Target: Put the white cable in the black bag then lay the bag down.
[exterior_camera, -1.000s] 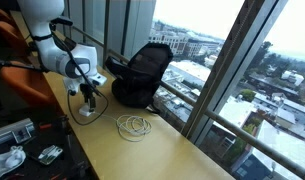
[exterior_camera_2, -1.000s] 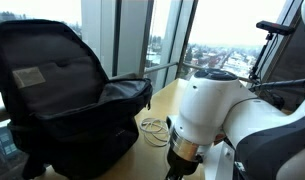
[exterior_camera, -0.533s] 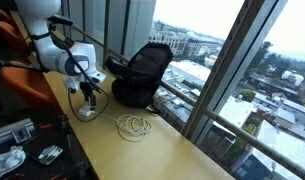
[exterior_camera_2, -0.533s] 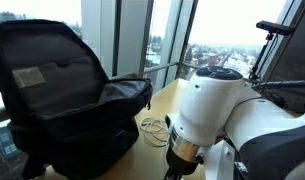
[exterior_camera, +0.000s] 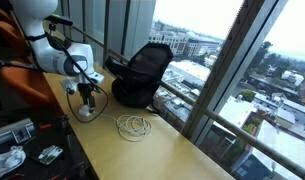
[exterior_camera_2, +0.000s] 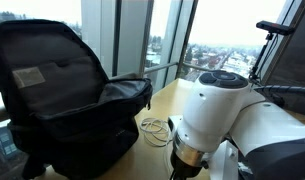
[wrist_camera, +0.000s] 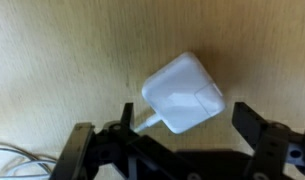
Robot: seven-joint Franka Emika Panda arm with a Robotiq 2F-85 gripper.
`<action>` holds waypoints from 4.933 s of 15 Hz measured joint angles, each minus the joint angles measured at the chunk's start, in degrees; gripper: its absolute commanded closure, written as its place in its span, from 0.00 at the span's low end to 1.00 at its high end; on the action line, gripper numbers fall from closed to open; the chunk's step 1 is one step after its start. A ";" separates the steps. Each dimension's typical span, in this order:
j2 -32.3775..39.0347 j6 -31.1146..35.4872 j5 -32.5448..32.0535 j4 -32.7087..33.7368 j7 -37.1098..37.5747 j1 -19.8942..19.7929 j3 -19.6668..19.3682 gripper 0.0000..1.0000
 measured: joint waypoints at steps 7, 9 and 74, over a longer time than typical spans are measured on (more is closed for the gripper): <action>0.29 -0.60 0.08 -1.94 -0.03 -0.56 -0.24 0.00; 0.29 -0.60 0.09 -1.93 -0.09 -0.74 -0.12 0.00; -8.42 -32.64 -9.20 43.54 -17.87 -17.77 11.71 0.00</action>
